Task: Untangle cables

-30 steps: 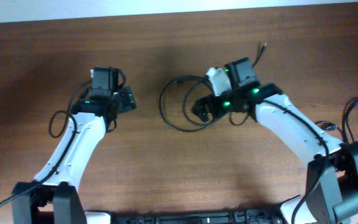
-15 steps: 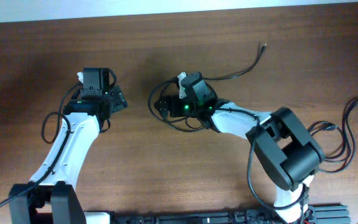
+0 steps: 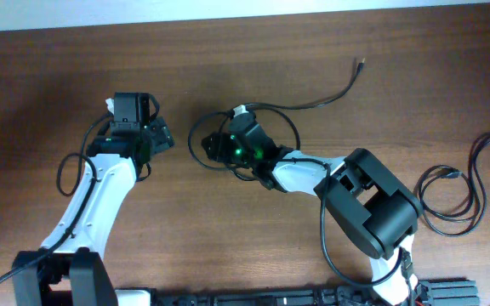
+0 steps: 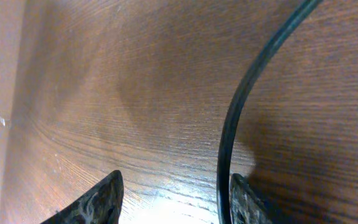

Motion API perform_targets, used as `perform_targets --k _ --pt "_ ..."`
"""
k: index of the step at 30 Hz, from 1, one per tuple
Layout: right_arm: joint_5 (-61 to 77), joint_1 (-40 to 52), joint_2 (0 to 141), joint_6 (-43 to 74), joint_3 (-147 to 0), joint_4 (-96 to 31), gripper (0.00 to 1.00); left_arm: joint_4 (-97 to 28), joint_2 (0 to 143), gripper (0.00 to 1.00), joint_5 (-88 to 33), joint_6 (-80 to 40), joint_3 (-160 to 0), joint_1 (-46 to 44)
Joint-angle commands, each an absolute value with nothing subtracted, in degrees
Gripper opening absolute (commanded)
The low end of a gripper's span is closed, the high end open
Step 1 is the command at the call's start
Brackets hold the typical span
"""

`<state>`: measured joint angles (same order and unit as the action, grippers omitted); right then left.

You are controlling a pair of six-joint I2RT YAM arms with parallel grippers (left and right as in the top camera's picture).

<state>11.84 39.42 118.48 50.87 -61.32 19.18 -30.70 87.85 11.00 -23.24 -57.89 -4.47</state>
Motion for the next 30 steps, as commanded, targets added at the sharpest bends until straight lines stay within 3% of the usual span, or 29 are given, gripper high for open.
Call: perform_targets --k 1,2,10,15,18,21,25,30 --pt "11.35 39.79 119.55 54.76 -61.06 19.79 0.3 -30.98 86.5 0.8 11.86 -23.75 -58.22 -4.23" --pt "11.62 39.79 119.55 54.78 -61.06 19.77 0.22 -30.98 86.5 0.8 11.86 -23.77 -58.22 -4.23" --pt "13.74 39.72 119.55 54.11 -61.06 19.79 0.04 -30.96 86.5 0.8 11.84 -23.75 -58.22 -4.23" --pt "20.23 36.86 117.32 43.46 -61.08 19.09 0.04 -30.96 86.5 0.81 11.86 -23.77 -58.22 -4.23" --pt "22.72 30.98 109.12 36.95 -61.08 13.87 0.04 -30.96 86.5 0.81 11.86 -23.77 -58.22 -4.23" --pt "24.14 17.3 90.26 30.55 -61.08 9.54 0.04 -31.0 86.5 0.8 11.84 -23.77 -58.22 -4.23" --pt "21.12 -0.93 75.07 24.34 -61.08 0.03 0.04 -31.05 86.5 0.81 11.81 -23.77 -58.22 -4.23" --pt "20.75 -27.53 70.19 23.94 -61.08 -12.14 0.04 -31.14 86.5 0.81 11.6 -23.77 -58.22 -4.23"
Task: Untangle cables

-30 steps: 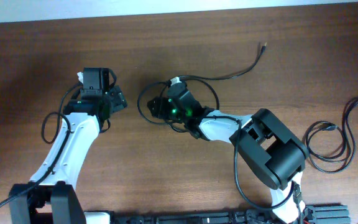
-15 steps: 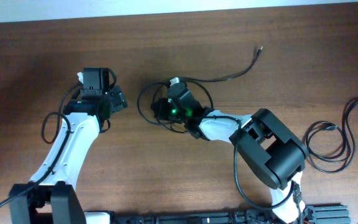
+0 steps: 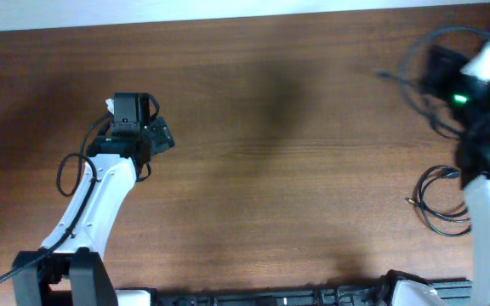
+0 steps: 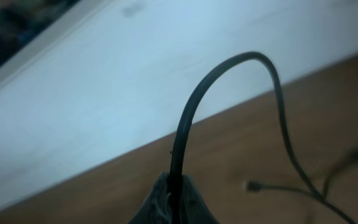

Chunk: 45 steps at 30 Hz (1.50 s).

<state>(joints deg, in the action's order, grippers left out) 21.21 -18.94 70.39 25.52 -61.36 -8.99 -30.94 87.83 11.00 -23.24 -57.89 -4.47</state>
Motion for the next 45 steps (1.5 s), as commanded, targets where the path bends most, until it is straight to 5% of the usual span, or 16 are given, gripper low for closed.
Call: perform_targets --k 1,4,7,14,17,21,25,34,40,45 --pt "20.75 -31.81 70.89 23.86 -61.08 -14.31 0.04 -31.2 86.5 0.81 11.6 -23.77 -58.22 -4.23" --pt "20.84 -39.0 74.22 23.79 -61.06 -19.07 0.04 -31.38 86.5 0.81 11.38 -23.77 -58.22 -4.23" --pt "26.89 -39.53 77.01 23.77 -61.06 -21.32 0.58 -31.27 86.5 0.82 11.35 -23.77 -58.22 -4.29" --pt "29.58 -32.58 77.52 13.76 -61.06 -37.1 0.89 -30.59 86.48 0.82 11.11 -23.77 -58.22 -4.34" --pt "33.04 -26.39 77.52 6.48 -61.06 -39.9 0.9 -25.71 86.48 0.99 5.15 -23.75 -58.24 -4.4" --pt "23.73 -11.0 77.54 1.48 -61.06 -41.12 0.95 -17.21 86.5 0.99 -2.15 -10.48 -58.24 -9.28" --pt "2.0 -1.06 77.54 1.5 -61.06 -49.8 0.99 -28.93 86.48 0.99 5.76 -4.91 -58.22 -10.7" --pt "1.87 -0.05 64.27 3.9 -56.29 -54.54 0.99 -42.06 79.79 0.99 7.27 -11.9 -57.08 -7.7" --pt "0.69 -0.05 32.21 3.84 -43.77 -48.21 0.98 -26.26 44.58 0.99 4.89 -11.29 -37.34 -7.7" --pt "0.8 -0.05 26.76 3.86 -43.68 -49.12 0.99 -26.02 30.48 0.99 4.93 -11.27 -35.07 -7.7"
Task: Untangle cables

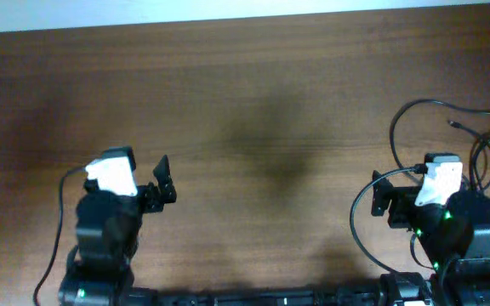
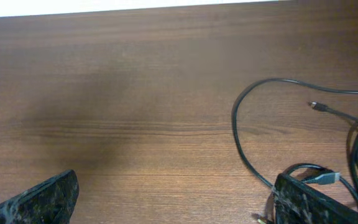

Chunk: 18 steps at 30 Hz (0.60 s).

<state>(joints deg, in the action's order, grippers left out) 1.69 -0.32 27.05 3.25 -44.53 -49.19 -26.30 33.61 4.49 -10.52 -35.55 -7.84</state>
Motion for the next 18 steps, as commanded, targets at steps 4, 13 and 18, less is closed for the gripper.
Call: perform_targets --k 4,13,18 --pt "0.78 -0.05 26.76 3.86 -43.68 -49.25 0.99 -26.24 30.15 0.99 4.93 -11.27 -35.07 -7.7" --pt "0.78 -0.05 26.76 3.86 -43.68 -49.23 0.99 -26.24 30.15 0.99 4.93 -11.27 -35.07 -7.7" --pt "0.78 -0.05 26.76 3.86 -43.68 -49.25 0.99 -26.24 30.15 0.99 4.93 -11.27 -35.07 -7.7"
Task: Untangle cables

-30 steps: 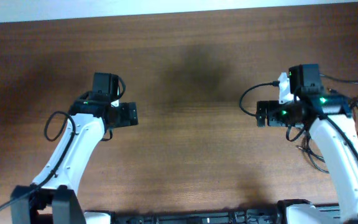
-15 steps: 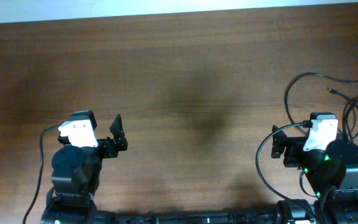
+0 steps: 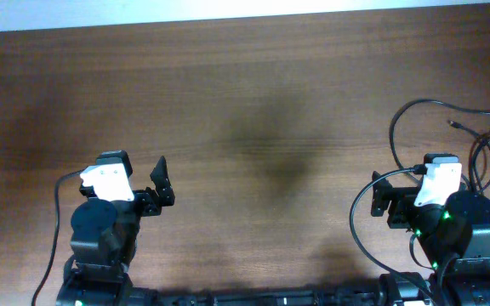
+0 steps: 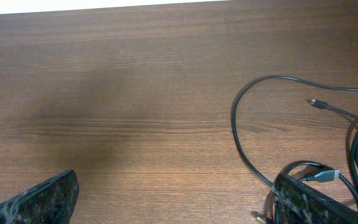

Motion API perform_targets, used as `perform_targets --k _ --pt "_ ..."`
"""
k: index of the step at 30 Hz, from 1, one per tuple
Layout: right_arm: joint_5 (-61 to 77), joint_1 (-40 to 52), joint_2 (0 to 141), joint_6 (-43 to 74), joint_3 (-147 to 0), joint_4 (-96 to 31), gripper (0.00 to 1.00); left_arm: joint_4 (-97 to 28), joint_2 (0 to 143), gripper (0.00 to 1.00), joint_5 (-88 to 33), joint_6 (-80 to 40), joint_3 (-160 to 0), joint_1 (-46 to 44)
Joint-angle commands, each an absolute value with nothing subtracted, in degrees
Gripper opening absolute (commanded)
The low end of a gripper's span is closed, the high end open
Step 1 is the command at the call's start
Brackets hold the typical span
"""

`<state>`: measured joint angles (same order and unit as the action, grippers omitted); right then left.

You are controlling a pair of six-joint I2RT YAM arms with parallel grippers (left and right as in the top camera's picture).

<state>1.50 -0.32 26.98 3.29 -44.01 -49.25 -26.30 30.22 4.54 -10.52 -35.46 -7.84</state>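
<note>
Several black cables (image 3: 483, 157) lie bunched at the table's right edge. One loose loop (image 3: 393, 127) curves out toward the middle, and a thin lead ends in a small plug (image 3: 454, 124). In the right wrist view the same loop (image 4: 235, 118), the small plug (image 4: 314, 103) and a USB plug (image 4: 325, 175) show beside my right finger (image 4: 309, 200). My right gripper (image 3: 378, 195) (image 4: 176, 208) is open wide and holds nothing, just left of the bunch. At the near left my left gripper (image 3: 165, 182) stands open over bare wood, far from the cables.
The brown wooden table (image 3: 253, 93) has a white strip along its far edge (image 3: 228, 10). Both arm bases sit at the near edge, each with its own black lead looping beside it.
My left arm has shifted slightly to the left and toward the near edge. The right arm, its open gripper and the cables are as they were.
My right gripper was open around a looped cable at the table's middle. Then it was shut on that cable, raised at the far right, with the middle bare. Later both arms were back at the near edge, the right gripper open, the cable lying with the others on the right.
</note>
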Motion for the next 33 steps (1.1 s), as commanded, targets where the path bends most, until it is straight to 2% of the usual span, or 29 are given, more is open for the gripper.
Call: perform_targets --k 1,10,17,28,33 --pt "0.78 -0.05 26.76 3.86 -43.68 -49.25 0.99 -26.24 30.15 0.99 4.93 -11.27 -35.07 -7.7" --pt "0.78 0.05 25.3 3.86 -43.66 -49.25 0.99 -26.24 30.15 0.99 4.93 -11.27 -35.07 -7.7" --pt "-2.24 6.07 10.79 -0.08 -42.59 -48.47 0.99 -26.24 30.15 0.99 4.93 -11.27 -35.07 -7.7" --pt "-1.74 6.15 0.19 0.01 -18.22 -11.6 0.99 -26.24 30.15 0.99 4.93 -11.27 -35.07 -7.7" --pt "-2.26 5.98 0.19 -0.05 -12.51 -4.49 0.99 -26.24 30.15 0.99 4.93 -11.27 -35.07 -7.7"
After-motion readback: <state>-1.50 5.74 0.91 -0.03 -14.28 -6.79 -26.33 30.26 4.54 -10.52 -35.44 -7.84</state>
